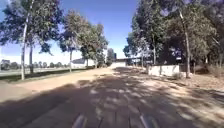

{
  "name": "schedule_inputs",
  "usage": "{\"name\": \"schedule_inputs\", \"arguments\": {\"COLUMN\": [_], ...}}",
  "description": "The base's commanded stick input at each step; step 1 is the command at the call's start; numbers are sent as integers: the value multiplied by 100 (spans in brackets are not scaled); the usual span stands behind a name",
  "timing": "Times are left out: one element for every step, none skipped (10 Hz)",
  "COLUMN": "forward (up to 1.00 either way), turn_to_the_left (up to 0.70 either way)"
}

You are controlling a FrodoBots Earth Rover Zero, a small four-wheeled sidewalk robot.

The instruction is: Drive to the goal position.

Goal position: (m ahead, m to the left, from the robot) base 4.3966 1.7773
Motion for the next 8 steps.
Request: {"name": "schedule_inputs", "arguments": {"forward": [70,70,70,70,70,70,70,70], "turn_to_the_left": [0,0,0,-27,-35,-22,0,0]}}
